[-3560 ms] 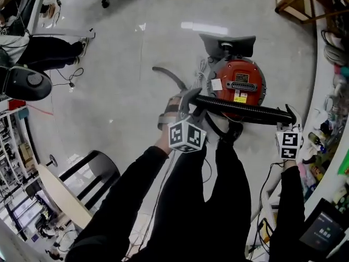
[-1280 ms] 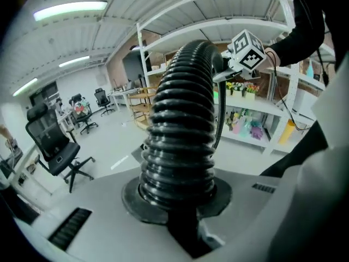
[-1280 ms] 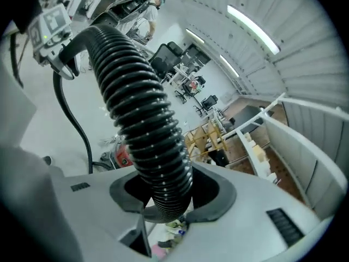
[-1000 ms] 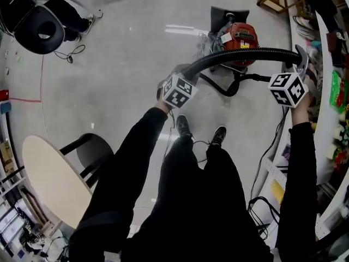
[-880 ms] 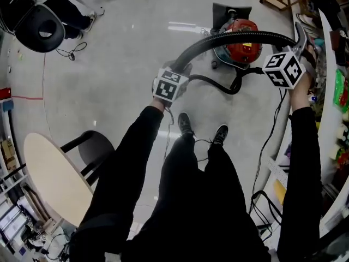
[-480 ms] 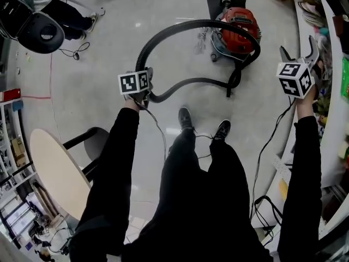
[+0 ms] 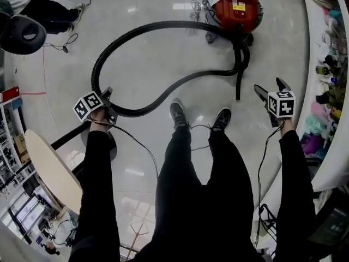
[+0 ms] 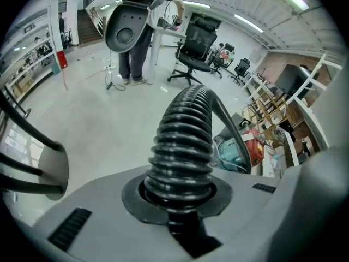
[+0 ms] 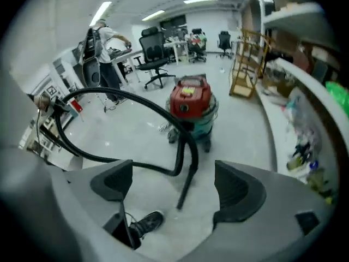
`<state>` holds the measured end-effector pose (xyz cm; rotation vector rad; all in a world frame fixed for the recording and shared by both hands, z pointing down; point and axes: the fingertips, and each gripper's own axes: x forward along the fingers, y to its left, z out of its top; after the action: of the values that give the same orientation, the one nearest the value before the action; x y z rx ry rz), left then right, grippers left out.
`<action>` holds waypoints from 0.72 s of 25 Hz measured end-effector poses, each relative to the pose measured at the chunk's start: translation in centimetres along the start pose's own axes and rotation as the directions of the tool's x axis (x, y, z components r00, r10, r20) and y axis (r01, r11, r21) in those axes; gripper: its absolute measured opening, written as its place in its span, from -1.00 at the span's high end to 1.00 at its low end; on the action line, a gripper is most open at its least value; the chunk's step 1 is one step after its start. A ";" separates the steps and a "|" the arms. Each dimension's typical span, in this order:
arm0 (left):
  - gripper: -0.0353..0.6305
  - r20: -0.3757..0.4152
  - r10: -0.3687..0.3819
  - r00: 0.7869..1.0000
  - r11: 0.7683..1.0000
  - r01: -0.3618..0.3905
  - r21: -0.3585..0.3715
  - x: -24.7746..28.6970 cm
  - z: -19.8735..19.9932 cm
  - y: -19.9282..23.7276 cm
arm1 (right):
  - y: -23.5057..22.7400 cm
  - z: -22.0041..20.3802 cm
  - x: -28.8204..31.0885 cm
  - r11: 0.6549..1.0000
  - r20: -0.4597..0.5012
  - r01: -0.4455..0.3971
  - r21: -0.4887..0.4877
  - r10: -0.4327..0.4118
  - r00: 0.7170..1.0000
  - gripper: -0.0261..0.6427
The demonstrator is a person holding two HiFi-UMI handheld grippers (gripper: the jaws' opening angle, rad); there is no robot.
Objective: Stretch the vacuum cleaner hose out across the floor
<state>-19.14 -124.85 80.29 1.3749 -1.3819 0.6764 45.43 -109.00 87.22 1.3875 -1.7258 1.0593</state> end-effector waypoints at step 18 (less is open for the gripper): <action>0.63 -0.161 0.080 0.984 0.989 -0.058 0.137 18.1 -5.7 16.6 | -3.6 -4.2 19.7 0.971 0.023 0.201 -0.128 -0.199 0.980 0.21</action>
<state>-30.04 -123.21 102.94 1.3450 -1.2756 0.9219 44.91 -114.06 107.06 1.4502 -1.5930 0.8167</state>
